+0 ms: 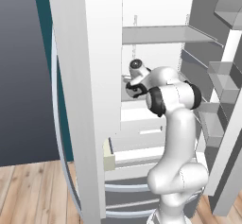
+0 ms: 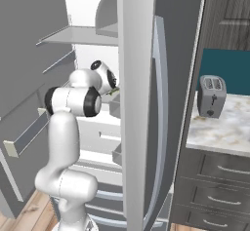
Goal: Gather the potato and avocado from the fridge and place them on a tray on the dining counter. Then gather the fishs from the fridge and place them on the other tray.
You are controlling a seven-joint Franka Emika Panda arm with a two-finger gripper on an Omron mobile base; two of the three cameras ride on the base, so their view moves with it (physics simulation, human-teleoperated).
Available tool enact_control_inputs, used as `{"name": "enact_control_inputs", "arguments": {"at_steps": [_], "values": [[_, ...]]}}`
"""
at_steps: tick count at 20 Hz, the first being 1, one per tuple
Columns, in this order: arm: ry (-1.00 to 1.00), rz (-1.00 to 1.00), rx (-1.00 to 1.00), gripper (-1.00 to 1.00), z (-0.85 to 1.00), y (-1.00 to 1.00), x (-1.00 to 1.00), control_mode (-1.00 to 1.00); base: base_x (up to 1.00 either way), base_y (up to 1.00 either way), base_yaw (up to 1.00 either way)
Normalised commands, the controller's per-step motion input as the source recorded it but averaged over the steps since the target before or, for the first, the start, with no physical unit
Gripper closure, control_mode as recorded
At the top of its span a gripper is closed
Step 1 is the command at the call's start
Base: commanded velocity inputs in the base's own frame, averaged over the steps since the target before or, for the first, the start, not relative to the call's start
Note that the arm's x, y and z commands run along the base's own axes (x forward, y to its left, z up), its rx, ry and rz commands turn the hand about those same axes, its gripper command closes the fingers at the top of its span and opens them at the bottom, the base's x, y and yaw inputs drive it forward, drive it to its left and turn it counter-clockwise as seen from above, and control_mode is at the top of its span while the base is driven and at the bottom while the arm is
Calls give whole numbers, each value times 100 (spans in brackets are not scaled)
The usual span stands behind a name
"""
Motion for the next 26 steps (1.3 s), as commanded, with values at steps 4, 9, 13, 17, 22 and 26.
{"name": "enact_control_inputs", "arguments": {"at_steps": [4, 9, 13, 17, 22, 26], "values": [[5, -2, 4, 100, -42, -7, 48, -100, 0, 0, 0], [4, -2, 8, 100, -51, -25, 28, -100, 0, 0, 0], [0, -1, 17, 100, -59, -41, 2, -100, 0, 0, 0], [-13, 0, 8, 100, -85, -8, -41, -100, 0, 0, 0], [-28, 0, 7, 100, -87, 2, -55, -100, 0, 0, 0], [-52, 0, 2, 100, -58, 20, -96, -100, 0, 0, 0]]}}
